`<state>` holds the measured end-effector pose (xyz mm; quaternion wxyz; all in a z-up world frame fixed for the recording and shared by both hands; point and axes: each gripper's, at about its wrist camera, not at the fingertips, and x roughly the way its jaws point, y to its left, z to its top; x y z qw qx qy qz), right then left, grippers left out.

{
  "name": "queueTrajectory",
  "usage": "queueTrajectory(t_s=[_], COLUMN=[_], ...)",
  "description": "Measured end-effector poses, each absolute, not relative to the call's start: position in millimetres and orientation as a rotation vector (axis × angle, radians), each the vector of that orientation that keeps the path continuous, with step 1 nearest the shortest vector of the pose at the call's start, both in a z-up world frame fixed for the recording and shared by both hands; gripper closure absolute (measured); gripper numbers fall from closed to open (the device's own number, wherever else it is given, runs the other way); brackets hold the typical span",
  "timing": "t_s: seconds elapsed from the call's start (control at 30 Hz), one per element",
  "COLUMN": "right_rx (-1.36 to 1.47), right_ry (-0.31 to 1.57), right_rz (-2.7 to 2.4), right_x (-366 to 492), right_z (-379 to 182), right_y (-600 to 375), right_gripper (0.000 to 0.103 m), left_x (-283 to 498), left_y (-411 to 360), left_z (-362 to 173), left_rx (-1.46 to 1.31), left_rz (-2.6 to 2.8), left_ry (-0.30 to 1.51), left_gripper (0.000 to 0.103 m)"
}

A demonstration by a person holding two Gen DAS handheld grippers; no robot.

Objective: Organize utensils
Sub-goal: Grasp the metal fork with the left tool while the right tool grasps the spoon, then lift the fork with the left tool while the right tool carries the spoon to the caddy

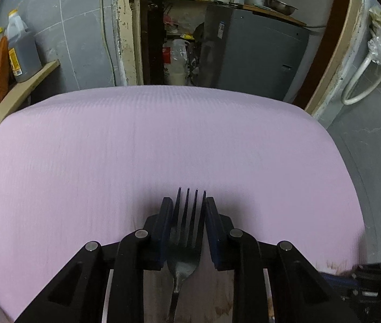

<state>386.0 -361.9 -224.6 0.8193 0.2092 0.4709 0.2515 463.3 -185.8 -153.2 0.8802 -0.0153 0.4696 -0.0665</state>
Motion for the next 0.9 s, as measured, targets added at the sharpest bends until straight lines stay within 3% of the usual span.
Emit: queueTrajectory(t_s=[0.13,0.27,0.37,0.9], right_rx=[0.455,0.395,0.314,0.134], right_ry=[1.008,1.018,1.02,0.717], right_rz=[0.571,0.579,0.568,0.312], right_x=[388.3,391.2,389.9,301.4], right_z=[-225.2,-222.3,-216.9,-117.1], right_y=[-358.5,-347.6,-337.5,-325.1], right_gripper=[0.09,0.09,0.099,0.101], left_x=[456.0,448.1,441.0,349.6], left_y=[-184.0,-183.2,-182.9,-190.0], left_z=[-153.9,-153.1,-149.2,-75.7], left_rx=[-0.041,-0.046,-0.051,-0.022], left_rz=[-0.153,-0.165,-0.18,-0.351], left_ry=[0.981,0.985,0.973,0.721], left_gripper=[0.081,0.081,0.081,0.081])
